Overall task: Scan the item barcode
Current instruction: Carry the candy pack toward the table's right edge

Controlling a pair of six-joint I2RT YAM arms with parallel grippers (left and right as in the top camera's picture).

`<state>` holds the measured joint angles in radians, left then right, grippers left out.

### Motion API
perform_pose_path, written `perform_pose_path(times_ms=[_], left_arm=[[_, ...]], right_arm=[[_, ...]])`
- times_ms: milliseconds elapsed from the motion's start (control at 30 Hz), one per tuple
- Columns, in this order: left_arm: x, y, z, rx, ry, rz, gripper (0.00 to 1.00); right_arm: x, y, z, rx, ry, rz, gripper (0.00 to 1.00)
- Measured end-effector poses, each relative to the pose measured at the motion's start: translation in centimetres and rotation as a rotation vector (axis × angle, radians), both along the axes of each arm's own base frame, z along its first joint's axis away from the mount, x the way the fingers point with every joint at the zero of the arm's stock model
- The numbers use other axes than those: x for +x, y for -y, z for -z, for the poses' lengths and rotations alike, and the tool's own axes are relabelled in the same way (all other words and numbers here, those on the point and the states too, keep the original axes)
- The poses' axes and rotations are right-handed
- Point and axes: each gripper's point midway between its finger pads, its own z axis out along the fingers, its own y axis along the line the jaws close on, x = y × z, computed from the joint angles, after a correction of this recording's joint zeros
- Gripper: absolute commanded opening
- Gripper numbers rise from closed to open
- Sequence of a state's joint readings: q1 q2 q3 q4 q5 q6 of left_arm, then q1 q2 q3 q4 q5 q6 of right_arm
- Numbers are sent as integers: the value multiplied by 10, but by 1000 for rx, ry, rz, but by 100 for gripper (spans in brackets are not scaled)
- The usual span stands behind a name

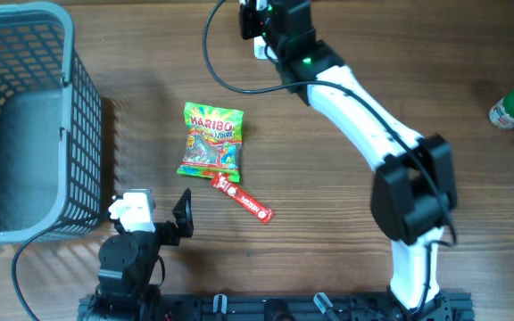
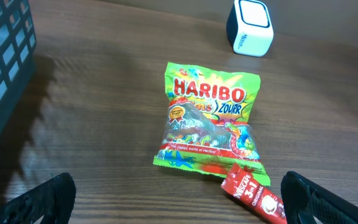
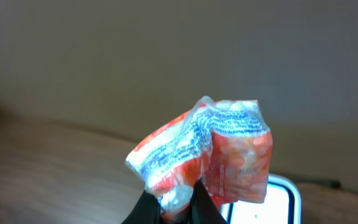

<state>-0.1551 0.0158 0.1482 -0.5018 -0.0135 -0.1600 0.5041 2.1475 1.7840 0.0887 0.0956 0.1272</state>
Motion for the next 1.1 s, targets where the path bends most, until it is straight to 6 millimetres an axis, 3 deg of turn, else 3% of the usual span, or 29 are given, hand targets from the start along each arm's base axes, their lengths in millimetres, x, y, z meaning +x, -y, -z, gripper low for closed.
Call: perform_pose_path(times_ms=[67, 167, 333, 533, 733, 867, 967, 1033, 1100], left_arm=[[0, 0, 0, 0, 0, 0, 100], [0, 0, 0, 0, 0, 0, 100], [0, 0, 0, 0, 0, 0, 100], [0, 0, 0, 0, 0, 0, 100], [0, 0, 0, 0, 0, 0, 100], [0, 0, 0, 0, 0, 0, 100], [0, 0, 0, 0, 0, 0, 100], [0, 0, 0, 0, -1, 1, 100], [0, 0, 0, 0, -1, 1, 100]], right_arm=[[14, -6, 41, -62, 14, -7, 4], [28, -6, 75, -93, 54, 16, 4], [34, 2, 87, -108, 50, 41, 4], [46, 36, 99, -92, -10, 96, 4], [50, 54, 111, -11, -95, 49, 4], [45, 50, 119, -9, -135, 22, 4], [27, 57, 148, -67, -283, 21, 4], [8, 78, 147, -128, -390, 67, 4], [-9, 119, 133, -213, -467, 184, 4]])
